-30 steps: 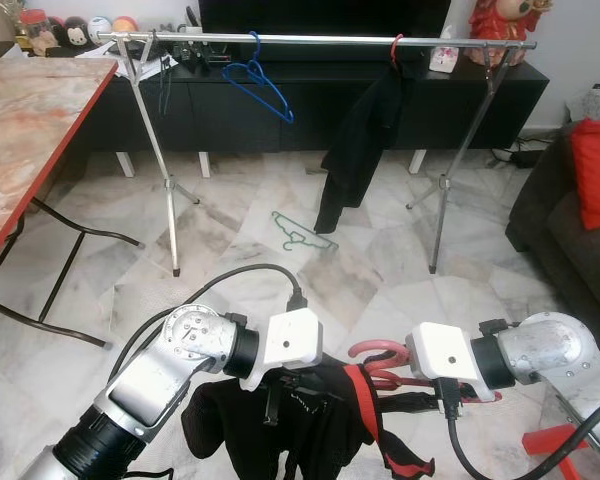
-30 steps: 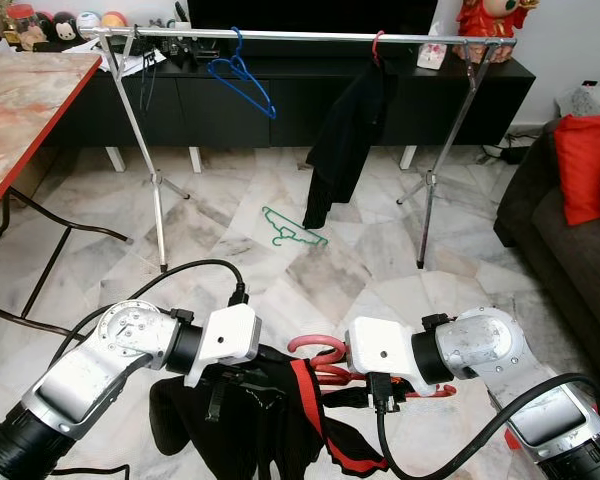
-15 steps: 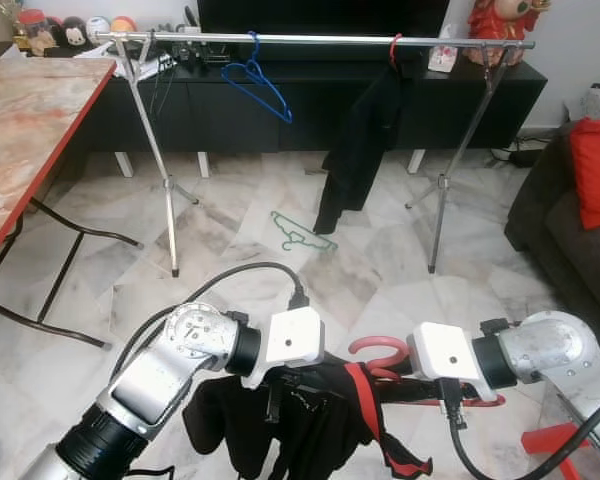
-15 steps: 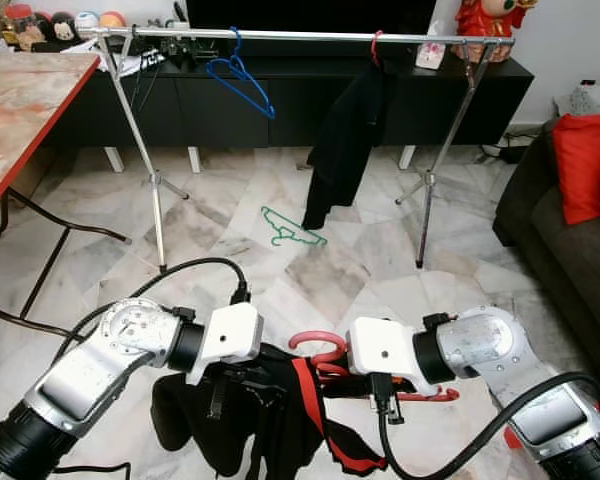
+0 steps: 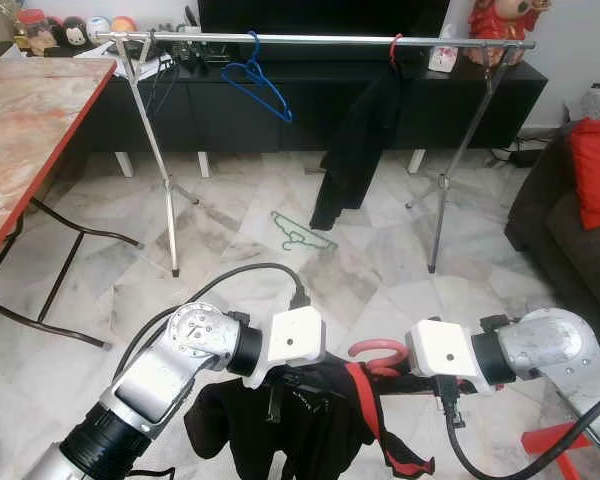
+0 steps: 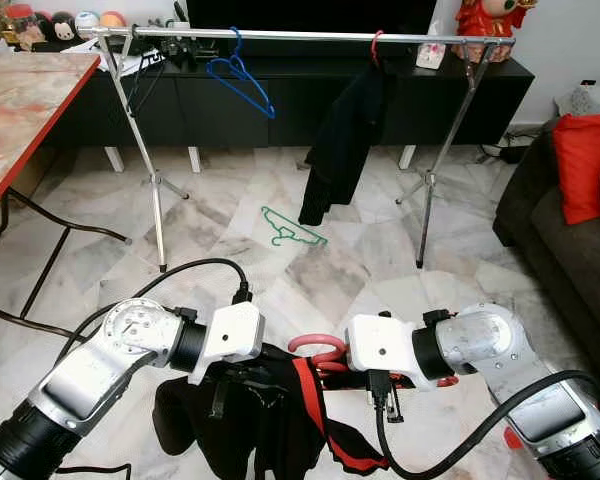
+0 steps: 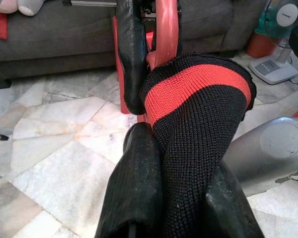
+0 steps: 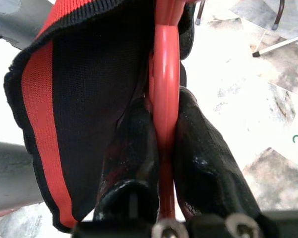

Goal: Hang hanger

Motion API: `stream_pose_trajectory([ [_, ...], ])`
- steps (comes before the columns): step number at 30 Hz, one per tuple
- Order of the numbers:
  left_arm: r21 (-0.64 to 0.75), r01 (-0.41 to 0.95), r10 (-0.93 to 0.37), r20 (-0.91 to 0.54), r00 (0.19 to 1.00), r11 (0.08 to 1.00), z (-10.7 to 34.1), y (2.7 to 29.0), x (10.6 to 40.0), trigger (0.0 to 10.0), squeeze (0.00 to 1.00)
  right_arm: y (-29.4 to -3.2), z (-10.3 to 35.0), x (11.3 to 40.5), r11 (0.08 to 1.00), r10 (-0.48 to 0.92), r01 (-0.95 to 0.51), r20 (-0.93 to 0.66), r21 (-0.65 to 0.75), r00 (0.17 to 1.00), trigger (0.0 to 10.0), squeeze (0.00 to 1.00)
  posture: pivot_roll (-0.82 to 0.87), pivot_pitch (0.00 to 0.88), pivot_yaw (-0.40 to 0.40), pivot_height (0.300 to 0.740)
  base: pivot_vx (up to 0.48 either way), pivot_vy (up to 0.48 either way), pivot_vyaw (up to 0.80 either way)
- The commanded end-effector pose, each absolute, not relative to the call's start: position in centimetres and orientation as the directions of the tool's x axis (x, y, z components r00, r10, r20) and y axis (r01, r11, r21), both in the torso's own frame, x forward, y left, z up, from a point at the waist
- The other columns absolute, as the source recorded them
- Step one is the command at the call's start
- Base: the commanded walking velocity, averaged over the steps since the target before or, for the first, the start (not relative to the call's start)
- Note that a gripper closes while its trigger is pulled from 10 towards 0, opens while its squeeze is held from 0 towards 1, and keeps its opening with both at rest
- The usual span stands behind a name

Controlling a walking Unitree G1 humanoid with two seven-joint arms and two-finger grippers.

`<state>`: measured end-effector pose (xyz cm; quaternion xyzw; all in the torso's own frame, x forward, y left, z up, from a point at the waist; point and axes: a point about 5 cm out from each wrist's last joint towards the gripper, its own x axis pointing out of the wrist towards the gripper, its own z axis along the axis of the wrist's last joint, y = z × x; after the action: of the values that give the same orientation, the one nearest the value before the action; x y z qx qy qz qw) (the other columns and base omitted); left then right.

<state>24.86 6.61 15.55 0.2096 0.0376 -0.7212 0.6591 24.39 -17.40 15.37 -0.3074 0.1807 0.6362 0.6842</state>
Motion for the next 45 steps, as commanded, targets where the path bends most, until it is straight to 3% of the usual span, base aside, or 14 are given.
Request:
stream_pose_trajectory([
  [1, 0.316, 0.942, -0.952, -0.305, -0.015, -0.116, 17.5, 6.2, 25.5, 10.0, 0.0, -16.6, 15.2, 23.8, -0.048, 0.765, -0.982, -0.639, -0.181, 0.08, 0.0, 0.0, -0.12, 0.083, -0.06, 0.74, 0.0, 0.0, 0.0],
  [3, 0.318, 0.941, -0.952, -0.305, -0.012, -0.114, 17.5, 6.2, 25.5, 10.0, 0.0, -16.6, 15.2, 23.8, -0.048, 0.766, -0.982, -0.638, -0.181, 0.08, 0.0, 0.0, -0.12, 0.084, -0.059, 0.74, 0.0, 0.0, 0.0],
  [4, 0.315, 0.942, -0.951, -0.308, -0.015, -0.117, 17.5, 6.2, 25.6, 10.0, 0.18, -16.5, 15.2, 23.8, -0.045, 0.768, -0.982, -0.635, -0.181, 0.082, 0.0, 0.0, -0.13, 0.084, -0.057, 0.74, 0.0, 0.0, 0.0],
  [5, 0.315, 0.942, -0.951, -0.308, -0.015, -0.117, 17.5, 6.2, 25.6, 10.0, 0.18, -16.5, 15.2, 23.8, -0.045, 0.768, -0.982, -0.635, -0.181, 0.082, 0.0, 0.0, -0.13, 0.084, -0.057, 0.74, 0.0, 0.0, 0.0],
  [6, 0.313, 0.942, -0.951, -0.308, -0.017, -0.118, 17.5, 6.1, 25.6, 10.0, 1.0, -16.5, 15.2, 23.8, -0.044, 0.769, -0.982, -0.634, -0.183, 0.084, 0.0, 0.0, -0.13, 0.084, -0.056, 0.74, 0.0, 0.0, 0.0],
  [18, 0.345, 0.935, -0.957, -0.289, 0.028, -0.077, 18.4, 6.4, 26.6, 10.0, 1.0, -16.3, 15.2, 24.1, 0.01, 0.791, -0.978, -0.597, -0.206, 0.134, 0.0, 0.0, -0.12, 0.081, -0.043, 0.74, 0.0, 0.0, 0.0],
  [25, 0.354, 0.93, -0.944, -0.329, 0.024, -0.099, 18.5, 6.9, 26.7, 10.0, 1.0, -16.3, 15.3, 24.3, 0.062, 0.805, -0.971, -0.563, -0.231, 0.185, 0.0, 0.0, -0.12, 0.079, -0.036, 0.74, 0.0, 0.0, 0.0],
  [26, 0.381, 0.92, -0.929, -0.366, 0.058, -0.092, 18.3, 7.5, 27.1, 10.0, 1.0, -16.2, 15.5, 24.5, 0.105, 0.819, -0.964, -0.528, -0.243, 0.222, 0.0, 0.0, -0.12, 0.078, -0.036, 0.74, 0.0, 0.0, 0.0],
  [30, 0.41, 0.908, -0.918, -0.385, 0.091, -0.082, 18.3, 7.8, 27.4, 10.0, 1.0, -16.1, 15.6, 24.4, 0.121, 0.825, -0.961, -0.513, -0.247, 0.235, 0.0, 0.0, -0.12, 0.078, -0.036, 0.74, 0.0, 0.0, 0.0],
  [38, 0.412, 0.908, -0.921, -0.378, 0.094, -0.077, 18.8, 8.1, 27.4, 10.0, 1.0, -15.9, 15.5, 24.8, 0.176, 0.824, -0.946, -0.485, -0.273, 0.293, 0.0, 0.0, -0.11, 0.072, -0.035, 0.74, 0.0, 0.0, 0.0],
  [42, 0.371, 0.928, -0.947, -0.307, 0.098, -0.024, 18.9, 8.3, 27.3, 10.0, 1.0, -16.2, 15.2, 24.7, 0.196, 0.818, -0.944, -0.487, -0.264, 0.306, 0.0, 0.0, -0.12, 0.066, -0.032, 0.74, 0.0, 0.0, 0.0],
  [43, 0.365, 0.931, -0.951, -0.294, 0.097, -0.018, 19.0, 8.4, 27.2, 10.0, 0.0, -16.4, 15.2, 24.7, 0.201, 0.816, -0.943, -0.488, -0.264, 0.31, 0.0, 0.0, -0.12, 0.064, -0.032, 0.74, 0.0, 0.0, 0.0],
  [45, 0.342, 0.94, -0.957, -0.278, 0.087, -0.014, 19.0, 8.6, 27.0, 10.0, 0.0, -16.7, 15.2, 24.7, 0.211, 0.811, -0.941, -0.491, -0.264, 0.319, 0.0, 0.0, -0.12, 0.062, -0.033, 0.74, 0.0, 0.0, 0.0],
])
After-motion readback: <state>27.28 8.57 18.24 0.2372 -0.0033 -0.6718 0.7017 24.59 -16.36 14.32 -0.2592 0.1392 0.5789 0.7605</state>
